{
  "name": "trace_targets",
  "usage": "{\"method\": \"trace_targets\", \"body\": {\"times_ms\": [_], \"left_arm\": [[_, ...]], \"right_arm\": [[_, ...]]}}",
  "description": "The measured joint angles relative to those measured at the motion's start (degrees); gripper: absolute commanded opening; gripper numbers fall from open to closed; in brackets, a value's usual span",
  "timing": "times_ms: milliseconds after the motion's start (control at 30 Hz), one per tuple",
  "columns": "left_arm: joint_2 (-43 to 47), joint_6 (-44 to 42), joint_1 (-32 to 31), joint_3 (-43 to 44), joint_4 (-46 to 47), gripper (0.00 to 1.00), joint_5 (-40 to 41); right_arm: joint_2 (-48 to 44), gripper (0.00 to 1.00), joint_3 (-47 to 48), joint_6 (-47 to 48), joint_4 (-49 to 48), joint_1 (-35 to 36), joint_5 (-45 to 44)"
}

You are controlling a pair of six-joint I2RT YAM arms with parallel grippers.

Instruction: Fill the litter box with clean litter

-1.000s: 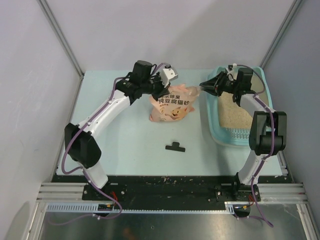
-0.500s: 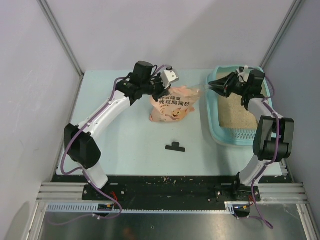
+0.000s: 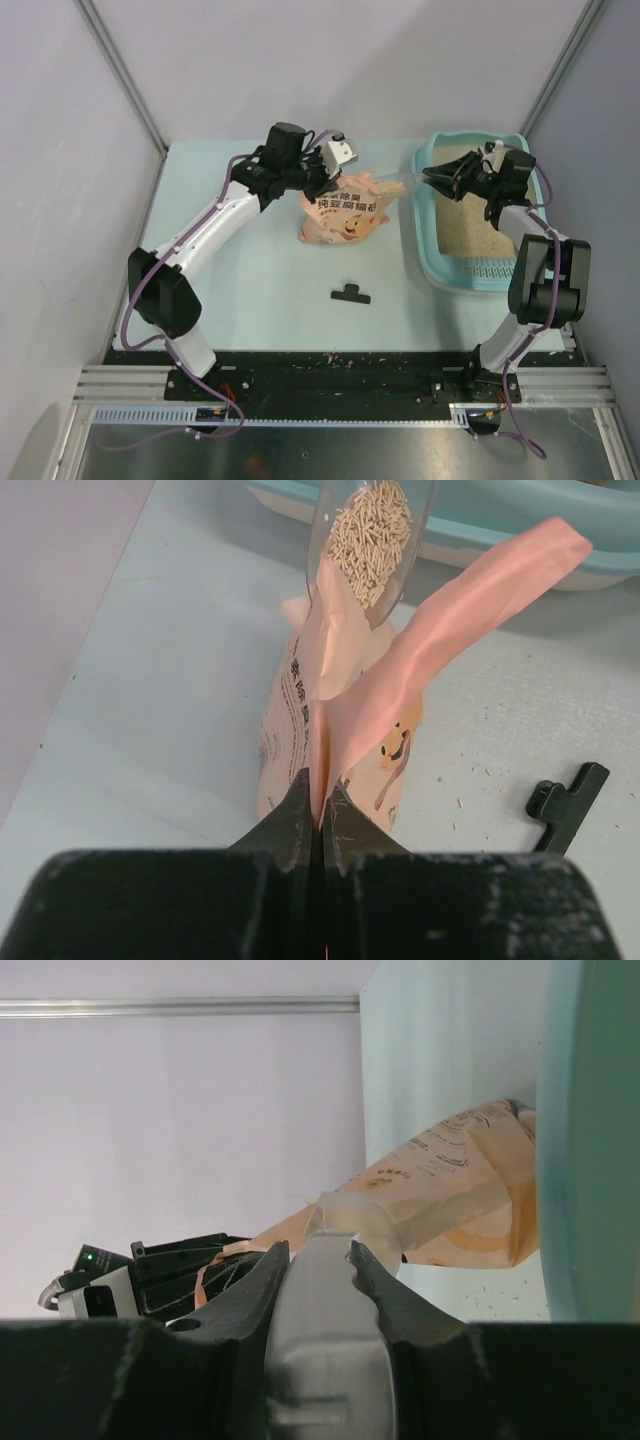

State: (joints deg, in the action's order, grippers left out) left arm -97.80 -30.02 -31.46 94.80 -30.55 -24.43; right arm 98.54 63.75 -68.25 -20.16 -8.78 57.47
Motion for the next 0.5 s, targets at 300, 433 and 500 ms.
{"method": "trace_targets", "body": {"times_ms": [300, 433, 500], "left_arm": [[0.00, -0.50, 0.02, 0.00, 0.00, 0.00, 0.22], [-0.02, -0.96, 0.07, 0.02, 0.00, 0.00, 0.24], [-0.02, -1.05, 0.09, 0.04, 0.00, 0.00, 0.22]], "right_arm": [[0.24, 0.00, -0.02, -1.62, -2.78, -3.08, 0.90], [-1.68, 0.00, -0.02, -0.11, -0.37, -6.82, 0.90], [-3.26, 0.00, -0.02, 1.05, 1.09, -9.33, 0.76]]}}
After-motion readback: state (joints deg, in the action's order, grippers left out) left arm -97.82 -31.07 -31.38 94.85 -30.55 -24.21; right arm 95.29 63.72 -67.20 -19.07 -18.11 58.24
